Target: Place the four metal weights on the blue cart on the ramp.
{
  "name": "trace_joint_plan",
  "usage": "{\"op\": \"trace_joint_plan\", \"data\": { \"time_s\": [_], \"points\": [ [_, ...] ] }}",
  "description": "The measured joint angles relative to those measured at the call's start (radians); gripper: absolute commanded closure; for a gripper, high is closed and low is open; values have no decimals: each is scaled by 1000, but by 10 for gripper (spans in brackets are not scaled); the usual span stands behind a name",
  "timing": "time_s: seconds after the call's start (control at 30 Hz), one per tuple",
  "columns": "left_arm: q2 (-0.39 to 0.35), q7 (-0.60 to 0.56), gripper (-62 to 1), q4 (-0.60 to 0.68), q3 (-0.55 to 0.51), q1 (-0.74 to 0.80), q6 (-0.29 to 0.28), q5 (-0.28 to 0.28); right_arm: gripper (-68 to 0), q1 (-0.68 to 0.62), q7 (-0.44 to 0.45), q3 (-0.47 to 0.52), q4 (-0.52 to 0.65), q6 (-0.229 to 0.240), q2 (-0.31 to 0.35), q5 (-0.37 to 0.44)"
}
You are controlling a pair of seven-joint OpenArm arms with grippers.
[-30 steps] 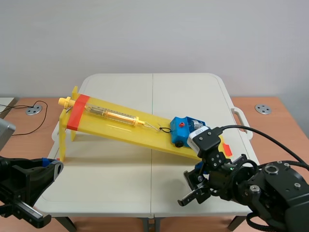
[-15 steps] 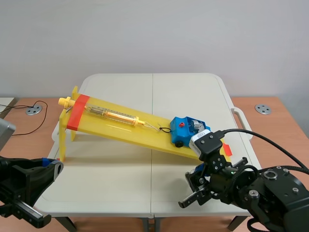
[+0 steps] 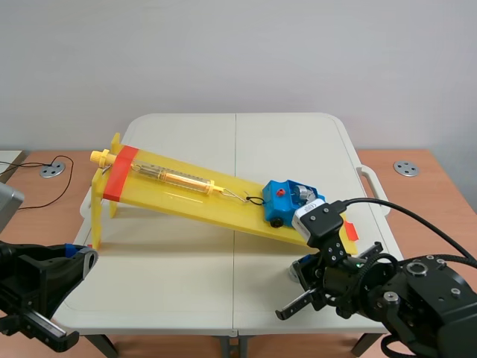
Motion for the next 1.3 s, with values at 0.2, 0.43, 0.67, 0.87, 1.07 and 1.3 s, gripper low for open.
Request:
{"op": "trace_joint_plan", "data": {
  "time_s": [0.2,0.43,0.67,0.87,1.07,1.3],
  "points": [
    [0,0,-27,0,0,0,0,0,-6,-2,-7,0,10,1,3,5],
    [0,0,-27,0,0,-5,0,0,-6,-84,-101,2,196,0,85,97],
    [0,0,-27,0,0,-5,0,0,-6,-237,-184,89,452,2,136,178],
    [0,0,-27,0,0,-5,0,0,-6,-302,-255,209,598,1,136,234],
    [0,0,-27,0,0,-5,0,0,-6,-269,-261,255,651,1,136,241],
    [0,0,-27,0,0,-5,0,0,-7,-153,-267,246,616,1,136,240]
  ]
}}
